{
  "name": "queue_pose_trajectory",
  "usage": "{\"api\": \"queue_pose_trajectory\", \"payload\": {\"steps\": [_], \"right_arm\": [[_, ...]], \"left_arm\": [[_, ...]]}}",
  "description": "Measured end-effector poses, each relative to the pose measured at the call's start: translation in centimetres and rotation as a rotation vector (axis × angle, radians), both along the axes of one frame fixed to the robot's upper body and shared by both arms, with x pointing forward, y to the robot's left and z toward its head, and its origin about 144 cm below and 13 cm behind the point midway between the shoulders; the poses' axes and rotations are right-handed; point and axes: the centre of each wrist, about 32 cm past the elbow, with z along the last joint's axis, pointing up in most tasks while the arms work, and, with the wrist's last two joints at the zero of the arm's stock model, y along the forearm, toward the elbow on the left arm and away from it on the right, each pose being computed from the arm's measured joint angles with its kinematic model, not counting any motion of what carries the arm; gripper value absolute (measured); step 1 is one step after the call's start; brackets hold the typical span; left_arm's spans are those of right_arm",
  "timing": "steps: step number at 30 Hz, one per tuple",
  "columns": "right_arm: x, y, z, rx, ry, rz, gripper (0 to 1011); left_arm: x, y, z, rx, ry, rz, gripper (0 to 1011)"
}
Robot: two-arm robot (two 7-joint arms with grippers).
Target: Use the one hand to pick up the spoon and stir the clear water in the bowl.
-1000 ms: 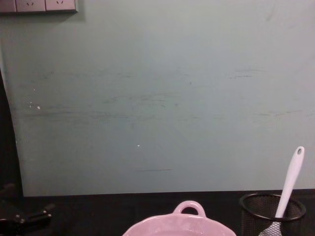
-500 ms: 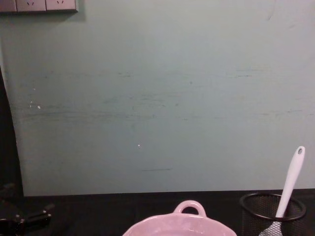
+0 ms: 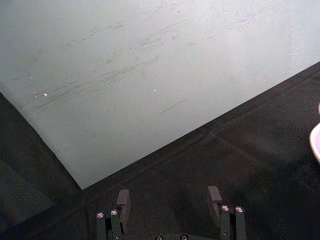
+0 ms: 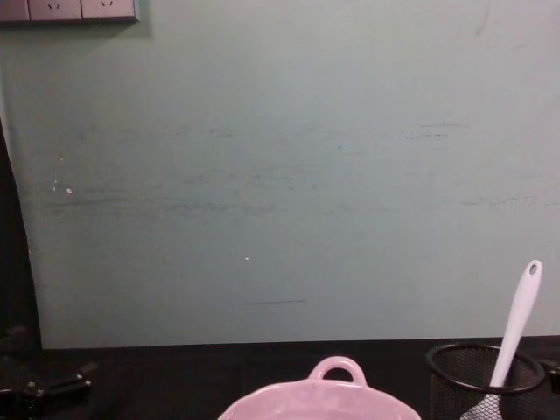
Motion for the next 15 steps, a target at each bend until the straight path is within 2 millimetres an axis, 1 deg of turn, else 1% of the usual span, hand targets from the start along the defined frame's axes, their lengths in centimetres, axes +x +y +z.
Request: {"api": "queue_pose_trajectory", "payload": {"steps": [15], "right_arm": [[-0.05, -0.07, 0.06, 0.004, 0.000, -0.003, 1004]], "left_arm": [[0.00, 0.00, 0.00, 0.000, 0.000, 0.000, 1011]]}}
